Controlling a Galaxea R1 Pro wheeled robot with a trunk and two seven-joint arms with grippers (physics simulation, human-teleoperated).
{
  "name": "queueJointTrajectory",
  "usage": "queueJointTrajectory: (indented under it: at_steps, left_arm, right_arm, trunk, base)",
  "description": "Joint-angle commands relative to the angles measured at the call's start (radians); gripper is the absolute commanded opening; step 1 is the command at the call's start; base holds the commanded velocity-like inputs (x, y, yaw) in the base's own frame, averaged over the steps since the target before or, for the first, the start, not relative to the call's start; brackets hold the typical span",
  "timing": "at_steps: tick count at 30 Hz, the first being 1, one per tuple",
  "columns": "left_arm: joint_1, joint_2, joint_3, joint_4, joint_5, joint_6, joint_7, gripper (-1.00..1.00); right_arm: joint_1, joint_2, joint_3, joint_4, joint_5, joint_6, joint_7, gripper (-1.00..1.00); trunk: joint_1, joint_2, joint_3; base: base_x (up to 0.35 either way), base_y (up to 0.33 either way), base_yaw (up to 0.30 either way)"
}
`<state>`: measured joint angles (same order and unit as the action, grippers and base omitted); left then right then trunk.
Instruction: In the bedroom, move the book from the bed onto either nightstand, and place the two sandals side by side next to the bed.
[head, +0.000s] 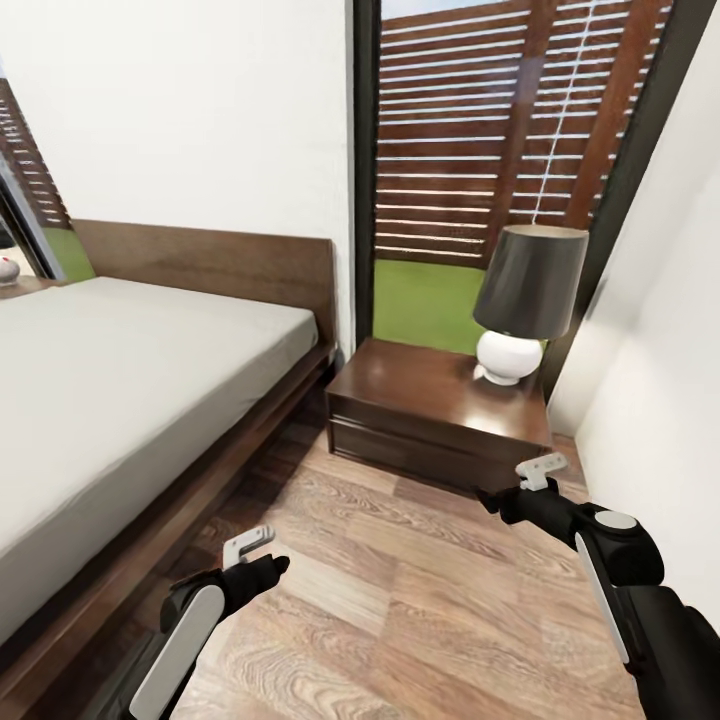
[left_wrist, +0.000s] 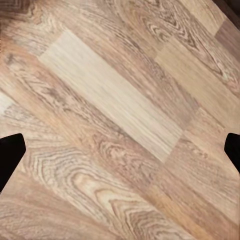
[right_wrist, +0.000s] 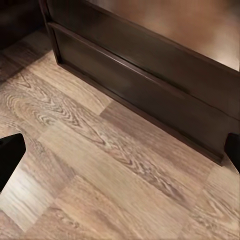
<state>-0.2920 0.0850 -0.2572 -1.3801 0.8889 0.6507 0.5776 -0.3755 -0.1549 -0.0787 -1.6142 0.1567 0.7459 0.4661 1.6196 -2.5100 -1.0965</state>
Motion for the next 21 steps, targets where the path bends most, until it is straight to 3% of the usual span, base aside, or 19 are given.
queueJointTrajectory:
  at_steps: [1, 9, 21]
  left_arm:
    - [-0.001, 0.001, -0.002, -0.001, 0.010, 0.000, 0.011, 1.00]
    - [0.000, 0.001, -0.003, -0.004, 0.010, -0.001, 0.015, 1.00]
    - [-0.001, 0.000, -0.002, -0.021, 0.013, 0.003, 0.014, 1.00]
  right_arm:
    - [0.000, 0.000, -0.001, -0.001, 0.011, 0.003, 0.009, 1.00]
    - [0.000, 0.000, -0.001, -0.001, 0.010, 0.003, 0.009, 1.00]
    - [0.000, -0.001, -0.001, -0.001, 0.010, 0.004, 0.010, 1.00]
  trunk:
    - [0.000, 0.000, -0.001]
    - [0.000, 0.000, -0.001]
    - [0.000, 0.000, -0.001]
  base:
    - [0.307, -0.157, 0.254]
    - [0.238, -0.104, 0.267]
    - [0.065, -0.027, 0.278]
